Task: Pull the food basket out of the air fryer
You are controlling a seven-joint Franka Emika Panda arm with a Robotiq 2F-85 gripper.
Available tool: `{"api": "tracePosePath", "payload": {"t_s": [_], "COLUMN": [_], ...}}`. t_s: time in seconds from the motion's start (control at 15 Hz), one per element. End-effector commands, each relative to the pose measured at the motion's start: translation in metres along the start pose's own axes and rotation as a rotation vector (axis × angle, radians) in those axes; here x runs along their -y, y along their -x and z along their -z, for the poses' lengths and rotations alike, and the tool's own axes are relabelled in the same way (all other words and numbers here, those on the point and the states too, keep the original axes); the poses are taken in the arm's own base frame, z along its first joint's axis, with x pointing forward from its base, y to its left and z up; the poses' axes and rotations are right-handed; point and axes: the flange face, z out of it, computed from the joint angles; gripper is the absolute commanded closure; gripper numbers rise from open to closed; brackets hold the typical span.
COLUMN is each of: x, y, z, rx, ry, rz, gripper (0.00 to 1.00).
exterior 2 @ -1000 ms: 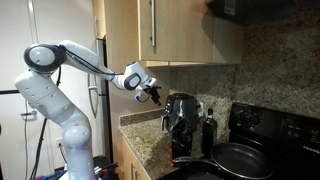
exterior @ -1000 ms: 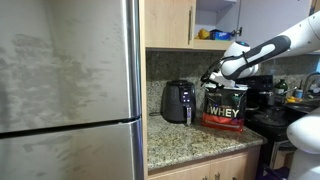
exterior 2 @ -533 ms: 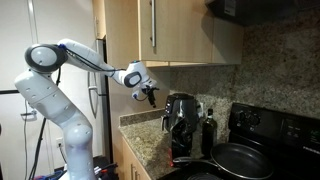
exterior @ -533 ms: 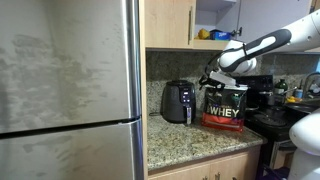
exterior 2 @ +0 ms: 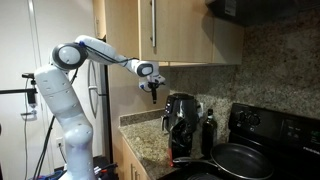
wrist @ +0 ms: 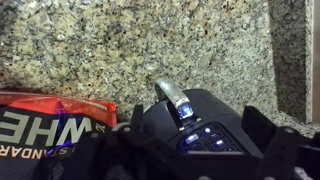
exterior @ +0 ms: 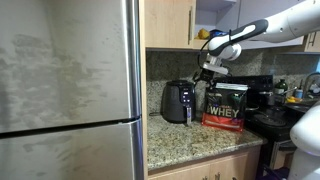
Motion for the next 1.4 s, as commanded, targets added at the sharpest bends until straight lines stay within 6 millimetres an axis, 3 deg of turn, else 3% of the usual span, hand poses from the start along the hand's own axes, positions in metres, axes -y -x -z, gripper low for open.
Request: {"api": "tracePosePath", "payload": {"t_s": [0.0, 0.53, 0.73, 0.8, 1.33], "x": [0.001, 0.004, 0.007, 0.006, 0.007], "y": [-0.004, -0.007, 0.006, -0.002, 0.005], "z": [0.000, 0.008, 0.003, 0.003, 0.000], "rx": [0.008, -0.115, 0.043, -0.043, 0.019], "ry": [0.003, 0.028, 0.036, 0.046, 0.043], "rz": [-0.002, -0.114, -0.173, -0.155, -0.172], "gripper": [0.00, 0.00, 0.00, 0.00, 0.00]}}
